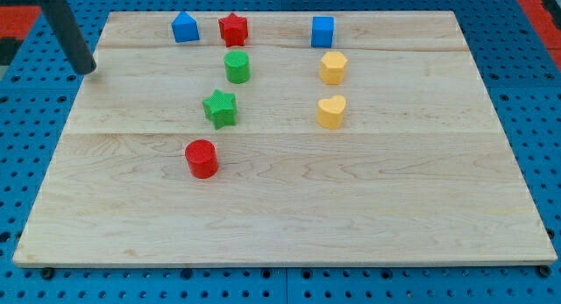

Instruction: Push blue triangle closer to the green circle

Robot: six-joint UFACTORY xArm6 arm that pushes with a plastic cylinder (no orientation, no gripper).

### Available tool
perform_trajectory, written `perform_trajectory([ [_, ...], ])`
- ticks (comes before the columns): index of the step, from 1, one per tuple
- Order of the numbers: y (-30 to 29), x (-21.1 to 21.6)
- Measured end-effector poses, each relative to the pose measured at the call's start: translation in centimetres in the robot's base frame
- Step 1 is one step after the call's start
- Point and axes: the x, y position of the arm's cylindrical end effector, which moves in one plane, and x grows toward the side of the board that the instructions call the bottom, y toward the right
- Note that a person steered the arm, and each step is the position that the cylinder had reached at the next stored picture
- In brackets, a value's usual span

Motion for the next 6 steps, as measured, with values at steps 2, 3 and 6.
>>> perform_trajectory([
  [2, 0.1, -8.6],
  [3, 2.9, -12.0],
  [6, 11.8, -11.8],
])
